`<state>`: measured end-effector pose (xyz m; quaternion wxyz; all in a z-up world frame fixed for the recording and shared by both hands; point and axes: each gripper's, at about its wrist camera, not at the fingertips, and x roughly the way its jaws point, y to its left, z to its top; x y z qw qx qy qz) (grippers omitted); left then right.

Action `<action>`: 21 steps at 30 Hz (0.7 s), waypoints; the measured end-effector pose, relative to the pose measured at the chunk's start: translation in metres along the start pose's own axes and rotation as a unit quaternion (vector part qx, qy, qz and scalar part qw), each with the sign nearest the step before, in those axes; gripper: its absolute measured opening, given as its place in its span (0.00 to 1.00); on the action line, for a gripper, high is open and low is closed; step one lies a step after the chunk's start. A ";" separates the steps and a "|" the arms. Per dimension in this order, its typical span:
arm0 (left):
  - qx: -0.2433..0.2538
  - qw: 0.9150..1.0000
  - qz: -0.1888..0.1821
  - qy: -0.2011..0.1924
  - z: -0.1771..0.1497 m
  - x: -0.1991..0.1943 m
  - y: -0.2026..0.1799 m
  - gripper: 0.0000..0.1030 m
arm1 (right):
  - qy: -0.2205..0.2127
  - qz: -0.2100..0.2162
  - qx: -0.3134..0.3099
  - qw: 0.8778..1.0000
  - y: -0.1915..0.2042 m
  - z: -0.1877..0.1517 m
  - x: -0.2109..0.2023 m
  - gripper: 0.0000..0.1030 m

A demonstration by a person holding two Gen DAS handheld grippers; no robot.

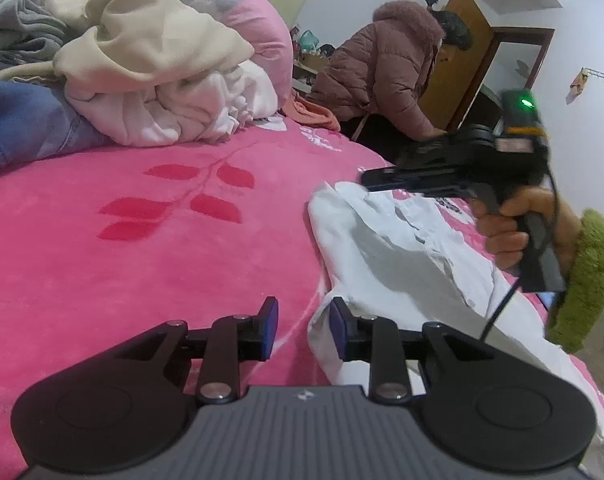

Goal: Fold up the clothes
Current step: 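Pinch the shirt side edge with the left gripper while the right gripper holds it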

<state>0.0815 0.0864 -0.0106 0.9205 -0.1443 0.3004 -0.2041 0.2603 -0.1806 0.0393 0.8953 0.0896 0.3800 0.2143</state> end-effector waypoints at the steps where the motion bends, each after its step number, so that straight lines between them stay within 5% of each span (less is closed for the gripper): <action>1: -0.002 1.000 0.000 0.003 0.000 0.001 0.001 0.27 | 0.013 0.003 -0.007 1.000 0.004 0.000 0.011 0.06; 6: -0.034 0.999 -0.009 0.016 0.000 0.004 0.014 0.28 | 0.060 -0.032 0.017 0.998 -0.001 -0.006 0.059 0.02; 10: -0.066 0.997 -0.024 0.018 0.002 0.003 0.027 0.31 | 0.019 -0.028 0.072 0.997 -0.005 -0.001 0.019 0.05; 16: -0.092 0.996 0.001 -0.020 0.007 -0.007 0.039 0.50 | -0.069 -0.052 0.102 0.991 0.001 -0.020 -0.128 0.05; 21: -0.076 0.997 -0.001 -0.024 0.011 -0.013 0.034 0.66 | -0.145 -0.107 0.126 0.976 -0.001 -0.081 -0.271 0.05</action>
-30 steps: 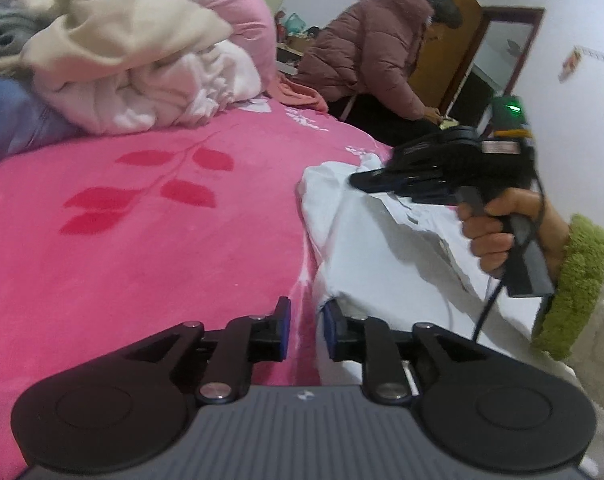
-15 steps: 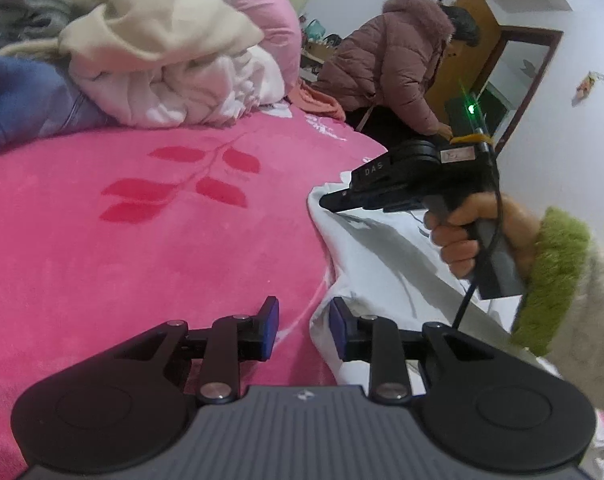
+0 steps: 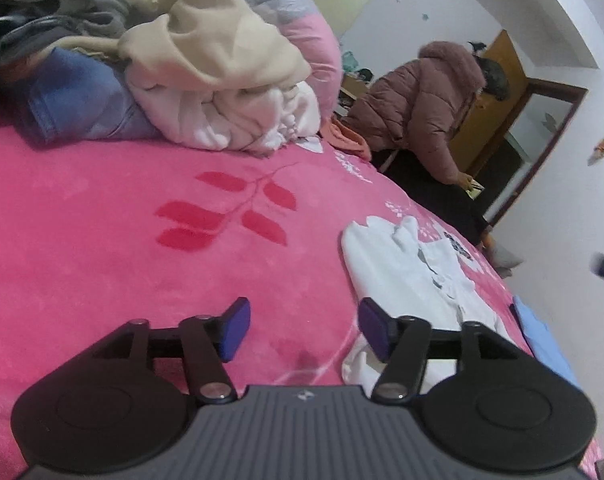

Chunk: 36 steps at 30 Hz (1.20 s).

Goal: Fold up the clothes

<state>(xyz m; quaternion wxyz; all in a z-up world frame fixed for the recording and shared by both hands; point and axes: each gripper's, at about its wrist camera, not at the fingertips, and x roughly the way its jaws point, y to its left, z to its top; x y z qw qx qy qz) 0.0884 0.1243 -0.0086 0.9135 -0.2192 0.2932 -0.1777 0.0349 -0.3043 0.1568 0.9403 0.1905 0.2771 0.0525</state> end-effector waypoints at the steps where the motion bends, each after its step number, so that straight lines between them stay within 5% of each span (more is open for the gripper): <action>1: 0.008 1.000 -0.001 0.006 0.000 -0.001 -0.003 0.69 | -0.013 -0.011 0.006 1.000 -0.009 -0.006 -0.028 0.05; 8: 0.071 0.997 -0.016 0.035 -0.007 -0.034 -0.040 0.94 | -0.047 -0.084 0.055 0.994 -0.059 -0.085 -0.158 0.21; 12: 0.128 0.991 -0.012 0.045 -0.003 -0.050 -0.075 1.00 | -0.043 -0.083 0.074 0.993 -0.076 -0.114 -0.181 0.46; 16: 0.132 0.987 -0.043 0.076 0.016 -0.053 -0.104 1.00 | -0.045 -0.055 0.076 0.995 -0.082 -0.119 -0.187 0.58; 19: 0.128 0.985 -0.087 0.080 0.032 -0.048 -0.122 1.00 | -0.063 -0.024 0.047 0.997 -0.072 -0.101 -0.171 0.79; 22: 0.153 0.983 -0.080 0.067 0.052 -0.032 -0.142 1.00 | -0.081 0.005 0.015 0.997 -0.062 -0.076 -0.152 0.88; 27: 0.177 0.981 -0.046 0.067 0.095 0.032 -0.164 1.00 | -0.079 0.037 -0.035 0.996 -0.052 -0.023 -0.101 0.95; 36: 0.151 0.978 -0.005 0.142 0.141 0.214 -0.171 1.00 | 0.005 0.047 -0.084 0.995 -0.070 0.067 0.085 0.99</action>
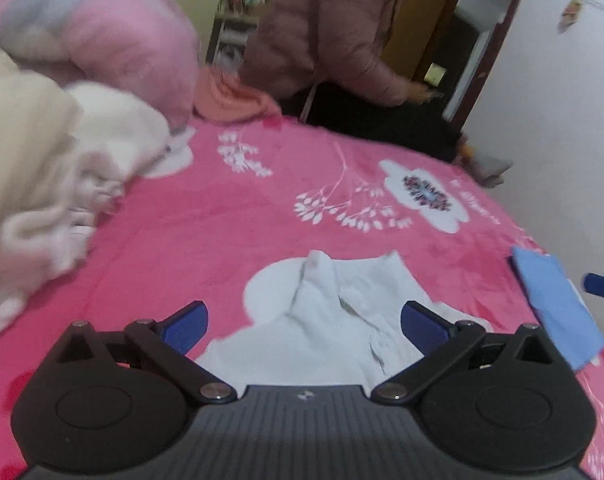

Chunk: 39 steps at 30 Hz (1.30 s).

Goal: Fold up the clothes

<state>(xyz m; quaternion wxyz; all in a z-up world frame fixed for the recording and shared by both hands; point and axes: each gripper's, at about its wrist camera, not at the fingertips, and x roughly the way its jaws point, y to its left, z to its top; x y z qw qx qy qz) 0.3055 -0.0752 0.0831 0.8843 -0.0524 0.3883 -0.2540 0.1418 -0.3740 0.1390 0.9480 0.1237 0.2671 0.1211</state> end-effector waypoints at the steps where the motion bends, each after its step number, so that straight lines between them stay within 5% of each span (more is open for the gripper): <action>1: -0.002 1.000 -0.002 0.006 0.004 0.018 0.001 0.98 | 0.010 -0.004 0.002 1.000 -0.009 0.005 0.025 0.99; 5: -0.013 1.000 0.001 0.021 0.014 0.076 0.006 0.84 | 0.048 -0.022 0.035 0.998 -0.040 0.013 0.107 0.96; 13: -0.027 0.999 -0.018 0.035 0.018 0.127 0.012 0.63 | 0.129 -0.030 0.111 0.985 -0.084 0.003 0.211 0.61; 16: -0.027 0.999 -0.029 0.029 0.019 0.130 0.011 0.42 | 0.140 -0.015 0.124 0.982 -0.088 0.001 0.229 0.41; 19: -0.030 0.998 -0.048 0.029 0.020 0.133 0.010 0.04 | 0.146 -0.014 0.119 0.982 -0.084 -0.002 0.235 0.08; 27: 0.050 0.992 -0.097 -0.061 0.010 0.069 -0.016 0.04 | 0.105 0.004 0.076 0.992 -0.065 0.006 0.188 0.03; 33: 0.197 0.969 -0.122 -0.090 -0.029 -0.001 -0.044 0.06 | 0.078 0.016 -0.056 0.995 -0.022 -0.009 0.115 0.05; 37: 0.285 0.953 -0.098 -0.035 -0.081 -0.017 -0.051 0.58 | 0.110 0.006 -0.137 0.984 -0.002 -0.046 0.080 0.15; 39: 0.307 0.948 -0.082 -0.020 -0.102 -0.023 -0.047 0.60 | 0.142 -0.011 -0.161 0.977 0.001 -0.067 0.071 0.31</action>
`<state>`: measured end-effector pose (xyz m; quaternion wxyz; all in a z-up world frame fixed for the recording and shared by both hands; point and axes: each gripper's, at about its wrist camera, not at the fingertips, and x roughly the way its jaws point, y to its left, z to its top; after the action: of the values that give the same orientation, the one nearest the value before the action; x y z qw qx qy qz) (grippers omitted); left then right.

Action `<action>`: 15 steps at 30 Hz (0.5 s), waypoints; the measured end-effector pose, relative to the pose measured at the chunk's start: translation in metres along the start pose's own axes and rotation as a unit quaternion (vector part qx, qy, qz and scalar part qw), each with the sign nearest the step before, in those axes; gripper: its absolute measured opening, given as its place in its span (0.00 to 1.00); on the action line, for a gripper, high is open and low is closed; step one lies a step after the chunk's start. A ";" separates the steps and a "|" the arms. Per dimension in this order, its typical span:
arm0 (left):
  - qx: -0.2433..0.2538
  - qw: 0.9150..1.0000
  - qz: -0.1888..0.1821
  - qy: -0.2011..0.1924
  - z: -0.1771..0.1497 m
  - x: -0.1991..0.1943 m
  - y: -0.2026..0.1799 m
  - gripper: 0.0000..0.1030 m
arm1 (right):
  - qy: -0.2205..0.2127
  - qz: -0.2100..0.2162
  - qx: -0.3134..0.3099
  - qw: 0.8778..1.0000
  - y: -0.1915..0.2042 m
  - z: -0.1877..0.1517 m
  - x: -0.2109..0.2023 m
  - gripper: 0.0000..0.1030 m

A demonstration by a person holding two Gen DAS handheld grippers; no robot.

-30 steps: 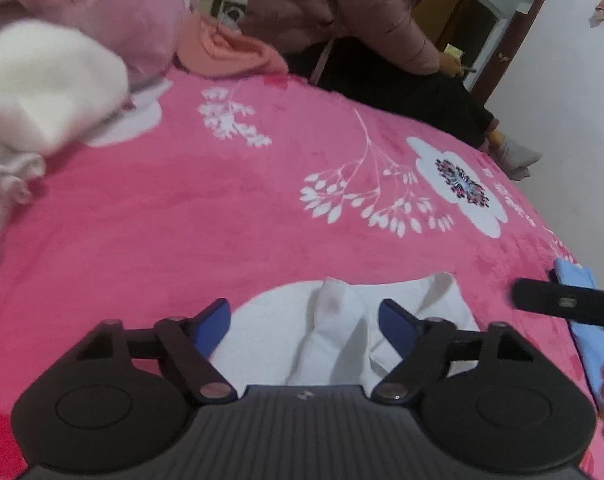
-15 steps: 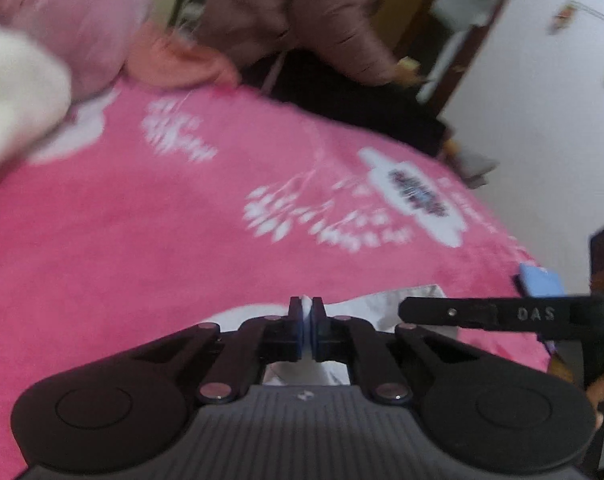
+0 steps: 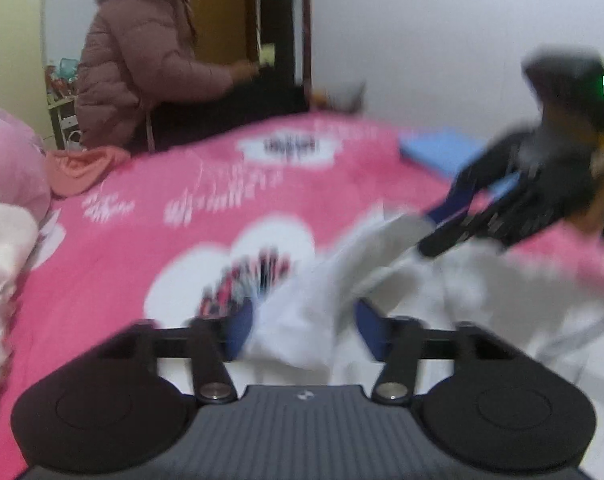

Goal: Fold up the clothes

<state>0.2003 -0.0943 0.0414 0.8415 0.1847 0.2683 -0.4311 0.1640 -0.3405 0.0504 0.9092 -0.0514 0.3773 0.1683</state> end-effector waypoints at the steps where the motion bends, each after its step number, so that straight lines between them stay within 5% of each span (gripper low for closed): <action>1: 0.005 1.000 0.002 0.008 -0.008 -0.004 -0.003 0.60 | 0.014 -0.008 -0.006 1.000 0.003 -0.009 -0.002 0.38; 7: -0.079 0.996 0.000 -0.027 -0.018 -0.036 0.017 0.60 | -0.001 -0.020 0.027 0.999 -0.003 -0.023 -0.041 0.40; 12: -0.075 0.997 0.021 -0.028 0.010 0.002 0.011 0.58 | -0.037 -0.002 0.084 0.996 -0.007 -0.004 -0.034 0.39; 15: -0.073 0.997 0.030 0.002 0.007 0.038 0.004 0.58 | -0.011 0.025 0.079 0.997 0.000 -0.004 0.002 0.32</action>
<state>0.2240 -0.1202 0.0239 0.8650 0.1316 0.2946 -0.3843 0.1626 -0.3410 0.0467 0.9100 0.0317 0.3807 0.1611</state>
